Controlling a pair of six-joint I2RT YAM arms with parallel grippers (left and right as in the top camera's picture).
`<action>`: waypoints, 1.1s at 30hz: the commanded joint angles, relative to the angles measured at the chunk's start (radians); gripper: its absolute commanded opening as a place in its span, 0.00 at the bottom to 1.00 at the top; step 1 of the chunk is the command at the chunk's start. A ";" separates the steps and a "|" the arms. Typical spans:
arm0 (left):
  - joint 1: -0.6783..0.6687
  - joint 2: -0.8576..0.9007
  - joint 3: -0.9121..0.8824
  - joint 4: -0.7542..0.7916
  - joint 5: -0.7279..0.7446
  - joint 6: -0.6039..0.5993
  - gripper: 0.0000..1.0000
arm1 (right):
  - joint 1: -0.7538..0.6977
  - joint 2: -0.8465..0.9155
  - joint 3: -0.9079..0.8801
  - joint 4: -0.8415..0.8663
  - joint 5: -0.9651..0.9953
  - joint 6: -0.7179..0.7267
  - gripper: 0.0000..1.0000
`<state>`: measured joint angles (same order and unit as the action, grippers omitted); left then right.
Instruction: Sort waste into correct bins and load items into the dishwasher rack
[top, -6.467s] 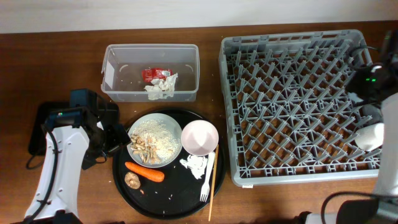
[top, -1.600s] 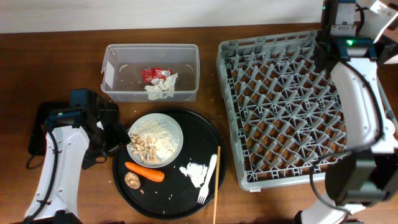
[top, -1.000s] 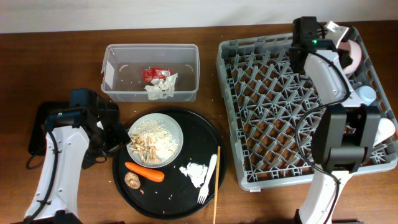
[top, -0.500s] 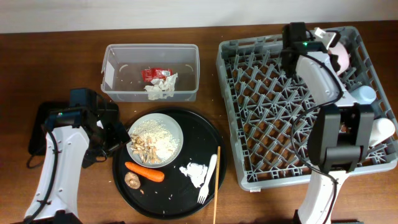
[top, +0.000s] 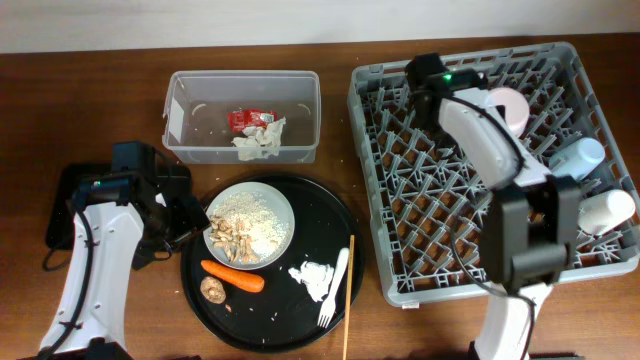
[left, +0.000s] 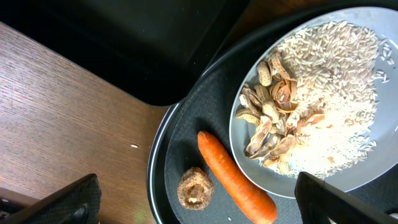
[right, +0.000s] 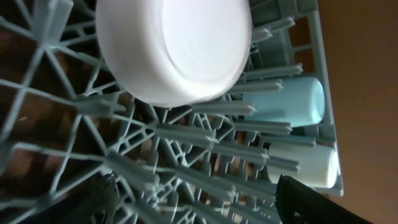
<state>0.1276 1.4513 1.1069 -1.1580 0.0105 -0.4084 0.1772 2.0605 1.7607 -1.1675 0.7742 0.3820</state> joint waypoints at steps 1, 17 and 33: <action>0.006 0.006 -0.006 0.002 -0.003 0.013 0.99 | -0.029 -0.220 0.003 -0.016 -0.094 0.027 0.85; 0.006 0.006 -0.006 0.002 -0.003 0.013 0.99 | -0.018 -0.512 -0.047 -0.311 -1.032 -0.200 0.98; 0.006 0.006 -0.006 -0.002 -0.003 0.013 0.99 | 0.557 -0.483 -0.411 0.145 -1.024 0.002 0.91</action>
<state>0.1276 1.4517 1.1065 -1.1595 0.0109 -0.4084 0.7113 1.5593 1.3815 -1.0763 -0.2516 0.3550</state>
